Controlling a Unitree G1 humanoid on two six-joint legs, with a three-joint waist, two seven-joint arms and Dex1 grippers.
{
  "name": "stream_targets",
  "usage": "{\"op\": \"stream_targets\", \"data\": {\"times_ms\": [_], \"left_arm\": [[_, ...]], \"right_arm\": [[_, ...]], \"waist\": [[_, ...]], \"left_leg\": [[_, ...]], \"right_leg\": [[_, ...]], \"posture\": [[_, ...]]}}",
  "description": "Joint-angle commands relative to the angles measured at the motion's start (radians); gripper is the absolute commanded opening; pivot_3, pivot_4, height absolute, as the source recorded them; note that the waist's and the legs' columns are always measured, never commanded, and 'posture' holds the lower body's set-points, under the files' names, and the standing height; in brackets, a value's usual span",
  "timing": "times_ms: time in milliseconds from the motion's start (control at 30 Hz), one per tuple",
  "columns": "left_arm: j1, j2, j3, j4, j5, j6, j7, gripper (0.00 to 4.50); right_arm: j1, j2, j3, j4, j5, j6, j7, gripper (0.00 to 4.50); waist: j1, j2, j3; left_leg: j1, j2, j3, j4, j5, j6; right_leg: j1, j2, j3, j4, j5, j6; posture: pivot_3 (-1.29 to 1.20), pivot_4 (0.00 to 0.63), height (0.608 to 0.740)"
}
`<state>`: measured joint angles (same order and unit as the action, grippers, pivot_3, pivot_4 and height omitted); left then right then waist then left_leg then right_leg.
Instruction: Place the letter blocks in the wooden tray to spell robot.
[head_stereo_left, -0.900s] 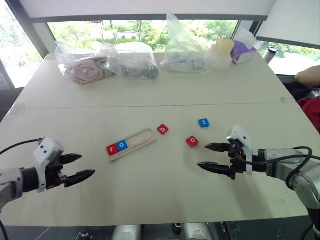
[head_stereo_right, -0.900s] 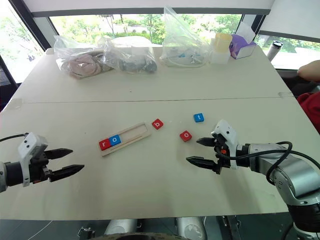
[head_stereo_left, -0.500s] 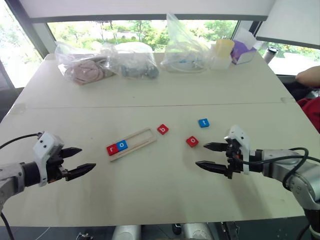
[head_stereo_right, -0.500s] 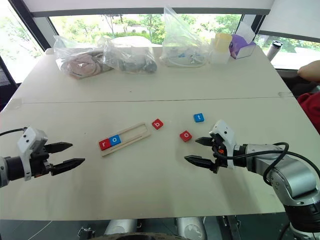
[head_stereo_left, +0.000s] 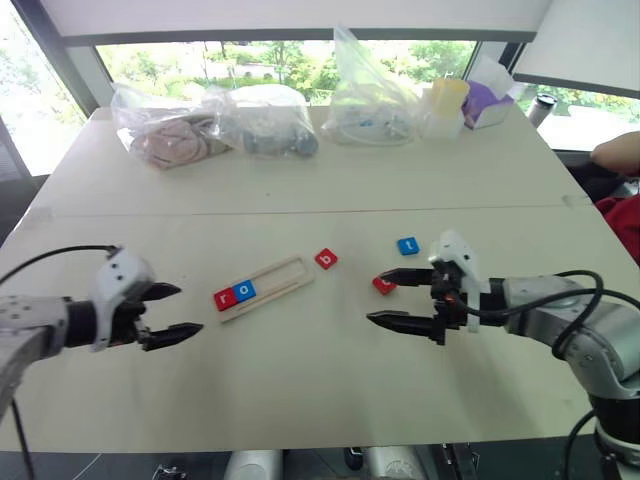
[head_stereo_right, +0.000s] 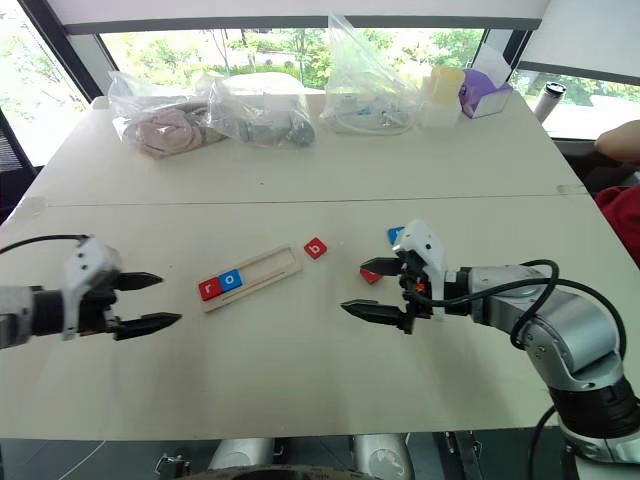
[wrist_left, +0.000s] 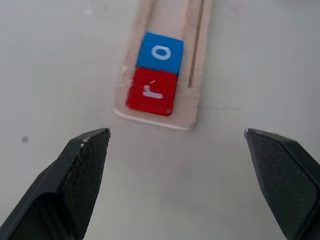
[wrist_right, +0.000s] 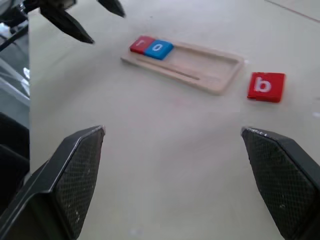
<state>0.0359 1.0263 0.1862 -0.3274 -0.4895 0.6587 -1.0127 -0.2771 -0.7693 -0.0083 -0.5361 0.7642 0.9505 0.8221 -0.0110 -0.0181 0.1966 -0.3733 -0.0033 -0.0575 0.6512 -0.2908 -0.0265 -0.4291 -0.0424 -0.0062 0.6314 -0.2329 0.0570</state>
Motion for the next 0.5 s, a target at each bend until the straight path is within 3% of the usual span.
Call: {"op": "stream_targets", "data": {"times_ms": [33, 233, 500], "left_arm": [[-0.074, -0.029, -0.087, 0.067, 0.071, -0.070, 0.000, 4.50], [-0.189, -0.100, -0.211, 0.218, 0.180, -0.183, -0.005, 4.50], [-0.197, -0.133, -0.311, 0.279, 0.270, -0.255, -0.048, 4.50]], "right_arm": [[0.006, 0.006, 0.005, -0.035, -0.003, -0.008, -0.023, 4.48], [0.028, 0.008, 0.027, -0.049, -0.024, -0.020, -0.049, 4.48], [0.041, 0.018, 0.027, -0.056, -0.031, -0.020, -0.082, 4.48]], "waist": [[0.001, 0.000, 0.000], [0.002, 0.000, 0.000], [0.004, 0.005, -0.005]], "left_leg": [[0.000, 0.000, 0.000, 0.000, 0.000, 0.000], [0.000, -0.001, 0.000, 0.001, 0.000, 0.000], [0.001, -0.001, 0.000, 0.002, 0.000, 0.000]], "right_leg": [[0.000, 0.000, 0.000, 0.000, 0.000, 0.000], [0.000, 0.000, 0.000, 0.000, 0.001, 0.001], [0.002, -0.001, 0.000, 0.001, 0.001, 0.002]], "posture": [[0.00, 0.150, 0.740], [0.00, 0.150, 0.740], [0.00, 0.150, 0.740]]}}
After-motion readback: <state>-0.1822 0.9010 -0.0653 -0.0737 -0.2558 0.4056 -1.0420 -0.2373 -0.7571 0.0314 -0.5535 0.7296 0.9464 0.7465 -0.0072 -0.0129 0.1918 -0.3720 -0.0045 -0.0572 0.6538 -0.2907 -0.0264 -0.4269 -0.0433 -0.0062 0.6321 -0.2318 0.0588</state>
